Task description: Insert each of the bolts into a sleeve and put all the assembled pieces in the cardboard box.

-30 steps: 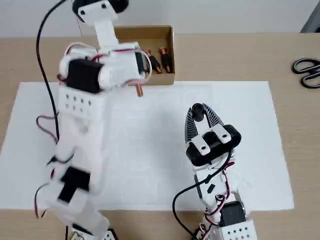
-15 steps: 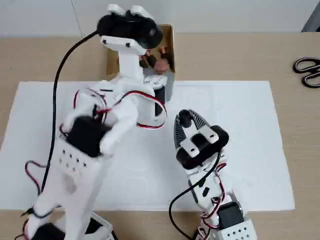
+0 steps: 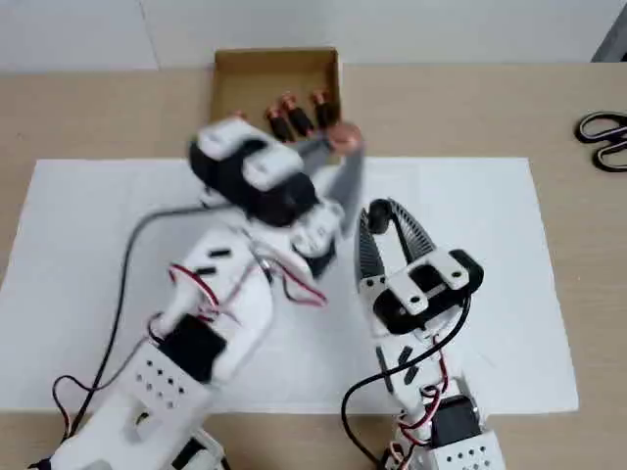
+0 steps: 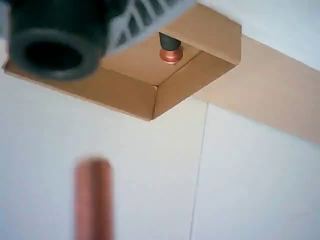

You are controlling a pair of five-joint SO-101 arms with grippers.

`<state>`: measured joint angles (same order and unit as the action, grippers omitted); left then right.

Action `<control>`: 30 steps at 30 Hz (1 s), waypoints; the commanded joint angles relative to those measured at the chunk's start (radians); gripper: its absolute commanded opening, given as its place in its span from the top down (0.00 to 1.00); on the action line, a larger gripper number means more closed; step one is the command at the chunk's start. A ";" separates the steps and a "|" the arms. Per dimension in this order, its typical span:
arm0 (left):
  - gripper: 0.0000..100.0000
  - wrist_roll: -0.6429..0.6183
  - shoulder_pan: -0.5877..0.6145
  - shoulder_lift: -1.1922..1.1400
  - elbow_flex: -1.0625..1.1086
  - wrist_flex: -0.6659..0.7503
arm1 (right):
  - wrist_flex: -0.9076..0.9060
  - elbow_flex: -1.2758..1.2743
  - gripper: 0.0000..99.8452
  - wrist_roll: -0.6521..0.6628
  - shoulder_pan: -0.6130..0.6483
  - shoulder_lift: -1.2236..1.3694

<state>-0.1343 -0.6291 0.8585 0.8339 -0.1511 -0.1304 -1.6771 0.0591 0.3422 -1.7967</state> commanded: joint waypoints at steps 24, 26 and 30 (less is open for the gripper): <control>0.99 0.015 -0.046 0.055 0.001 -0.155 | -0.028 -0.006 1.00 0.157 0.061 -0.013; 0.99 0.015 -0.046 0.057 0.001 -0.155 | -0.028 -0.006 1.00 0.172 0.088 -0.013; 0.99 0.017 -0.046 0.057 0.001 -0.155 | -0.028 -0.006 1.00 0.170 0.096 -0.012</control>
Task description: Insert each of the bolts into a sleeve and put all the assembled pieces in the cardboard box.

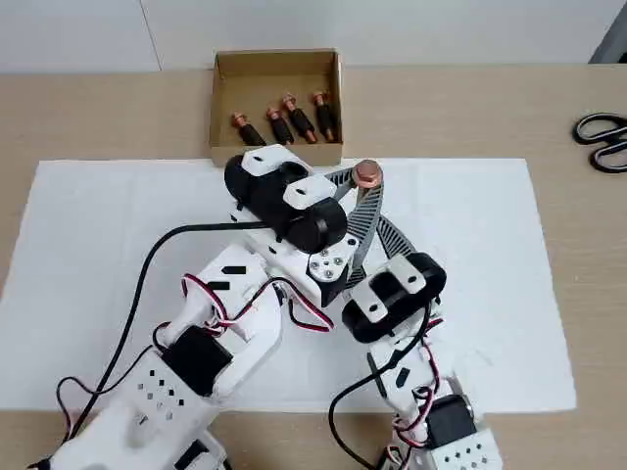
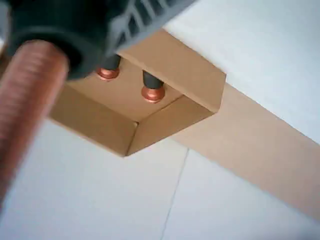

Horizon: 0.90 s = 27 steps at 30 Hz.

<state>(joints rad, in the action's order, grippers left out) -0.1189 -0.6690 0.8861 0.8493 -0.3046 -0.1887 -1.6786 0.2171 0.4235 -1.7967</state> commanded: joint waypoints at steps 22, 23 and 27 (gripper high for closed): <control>0.99 0.002 -0.003 0.199 0.145 -0.163 | 0.038 -0.005 1.00 -0.044 -0.050 -0.015; 0.99 0.002 -0.003 0.199 0.157 -0.163 | 0.038 -0.005 1.00 -0.066 -0.050 -0.015; 0.99 0.002 -0.003 0.192 0.166 -0.150 | 0.038 -0.005 1.00 -0.091 -0.045 -0.015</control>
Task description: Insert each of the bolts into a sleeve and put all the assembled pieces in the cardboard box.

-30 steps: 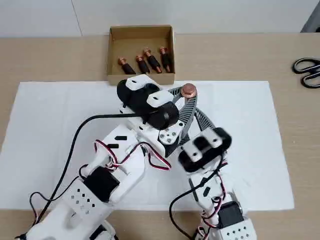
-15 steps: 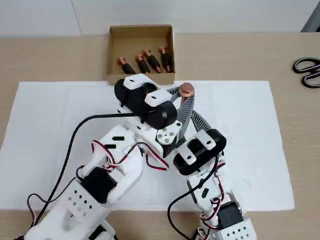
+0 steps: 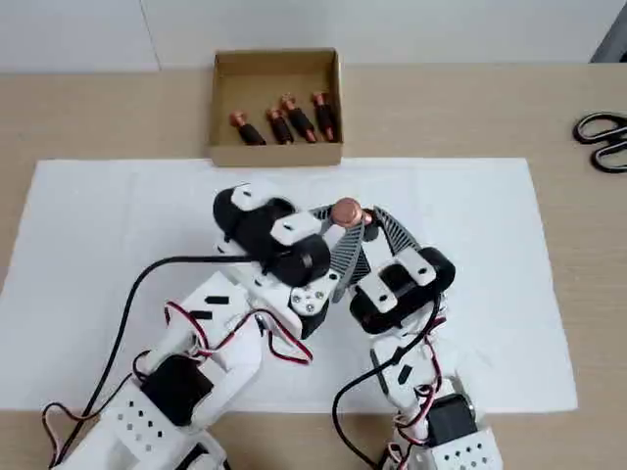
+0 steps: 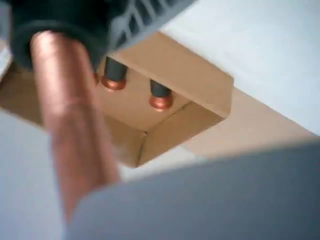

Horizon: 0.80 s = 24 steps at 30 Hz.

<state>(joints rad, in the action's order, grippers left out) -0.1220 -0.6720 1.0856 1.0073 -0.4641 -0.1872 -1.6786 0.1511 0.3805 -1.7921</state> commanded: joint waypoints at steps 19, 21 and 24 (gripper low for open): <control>0.88 0.164 0.000 -0.009 -0.058 -0.087 | 0.031 -0.005 1.00 -0.023 -0.002 -0.019; 0.82 0.161 0.000 -0.009 -0.058 -0.110 | 0.031 -0.005 1.00 -0.023 -0.002 -0.019; 0.77 0.161 0.005 -0.009 -0.058 -0.117 | 0.031 -0.005 1.00 -0.023 -0.002 -0.019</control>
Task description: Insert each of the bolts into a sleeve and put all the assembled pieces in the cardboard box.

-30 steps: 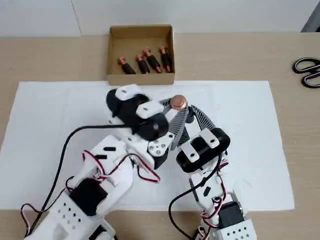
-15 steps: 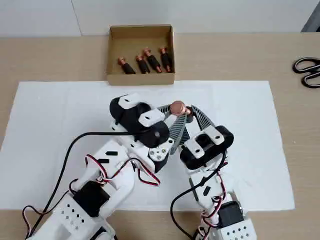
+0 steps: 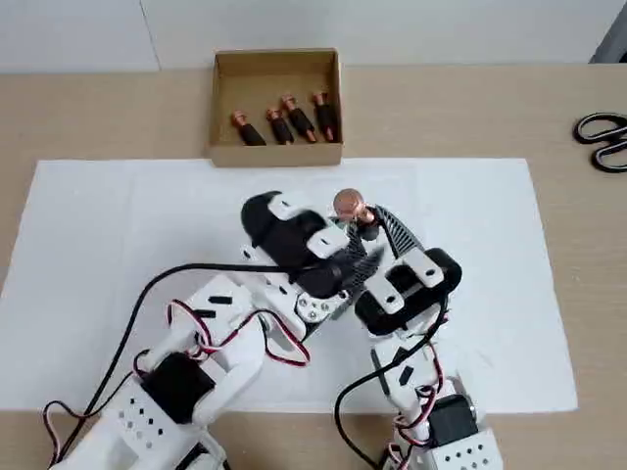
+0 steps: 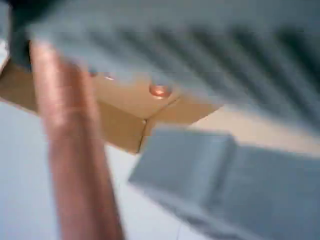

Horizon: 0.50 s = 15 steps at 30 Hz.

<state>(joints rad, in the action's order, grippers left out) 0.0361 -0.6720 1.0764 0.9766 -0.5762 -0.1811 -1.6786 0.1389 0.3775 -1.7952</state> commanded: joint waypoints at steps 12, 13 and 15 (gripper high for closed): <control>0.77 0.002 0.114 0.002 -0.077 0.000 | 0.024 -0.005 1.00 -0.011 0.001 -0.016; 0.77 0.002 0.114 0.002 -0.082 0.000 | 0.024 -0.005 1.00 -0.011 0.001 -0.016; 0.77 0.002 0.114 0.005 -0.082 0.000 | 0.024 -0.005 1.00 -0.012 0.001 -0.016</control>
<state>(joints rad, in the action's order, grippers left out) 0.0376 -0.5600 1.0748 0.9429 -0.5762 -0.1811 -1.6786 0.1389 0.3790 -1.7952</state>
